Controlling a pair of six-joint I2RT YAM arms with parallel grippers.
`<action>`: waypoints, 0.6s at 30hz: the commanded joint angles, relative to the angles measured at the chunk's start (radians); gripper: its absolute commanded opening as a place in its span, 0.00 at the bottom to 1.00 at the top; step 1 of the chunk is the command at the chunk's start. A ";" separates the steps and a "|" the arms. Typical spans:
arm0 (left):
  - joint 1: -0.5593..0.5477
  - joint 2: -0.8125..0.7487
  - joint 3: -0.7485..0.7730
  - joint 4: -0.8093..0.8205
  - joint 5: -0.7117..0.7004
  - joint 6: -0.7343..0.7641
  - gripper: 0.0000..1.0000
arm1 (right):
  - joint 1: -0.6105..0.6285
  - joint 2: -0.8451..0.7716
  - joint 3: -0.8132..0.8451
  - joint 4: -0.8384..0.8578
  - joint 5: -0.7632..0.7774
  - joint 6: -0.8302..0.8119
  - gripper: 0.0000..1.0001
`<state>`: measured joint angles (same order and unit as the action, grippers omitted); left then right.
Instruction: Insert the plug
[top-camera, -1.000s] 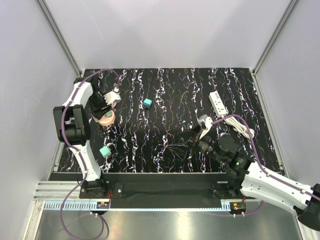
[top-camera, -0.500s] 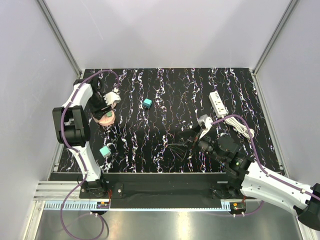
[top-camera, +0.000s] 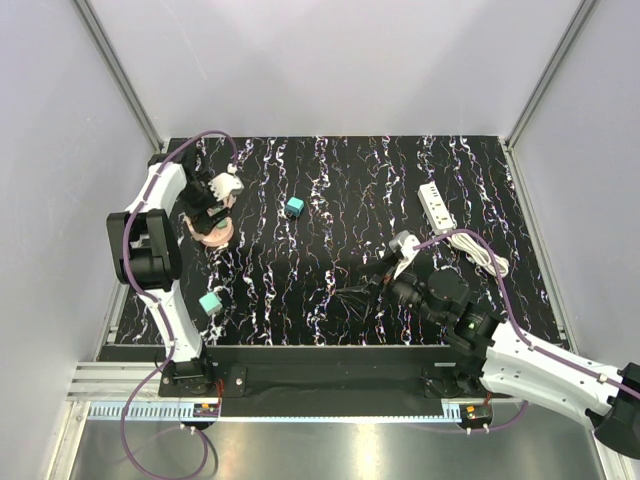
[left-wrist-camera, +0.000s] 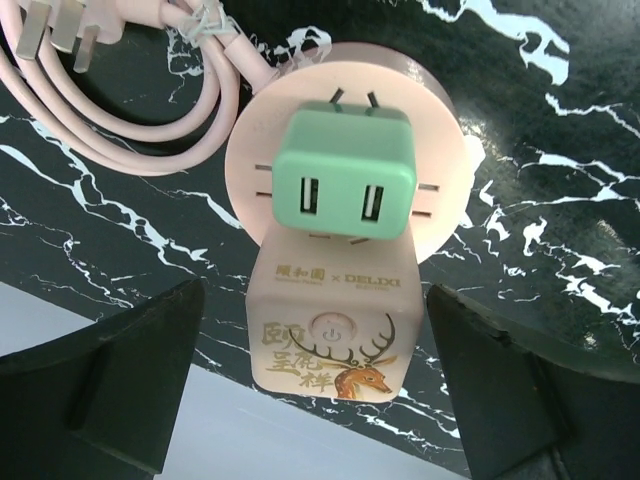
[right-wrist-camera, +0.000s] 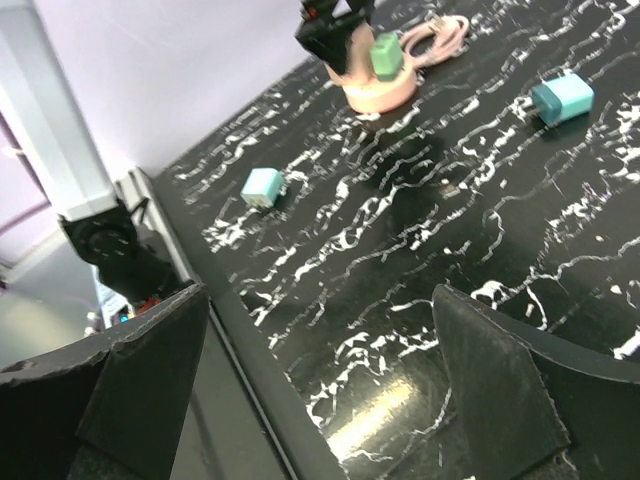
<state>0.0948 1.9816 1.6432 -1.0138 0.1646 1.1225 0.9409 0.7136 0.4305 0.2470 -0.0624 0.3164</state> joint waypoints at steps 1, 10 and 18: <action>-0.004 -0.052 0.030 0.035 0.052 -0.027 0.99 | 0.010 0.015 0.022 0.000 0.050 -0.040 1.00; -0.026 -0.156 0.007 0.112 0.111 -0.134 0.99 | 0.010 0.124 0.086 -0.088 0.134 -0.048 1.00; -0.136 -0.285 0.037 0.262 0.015 -0.393 0.99 | 0.010 0.357 0.292 -0.342 0.205 0.059 1.00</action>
<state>0.0170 1.7939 1.6508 -0.8764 0.2268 0.8749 0.9436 1.0267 0.6464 0.0036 0.1150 0.3172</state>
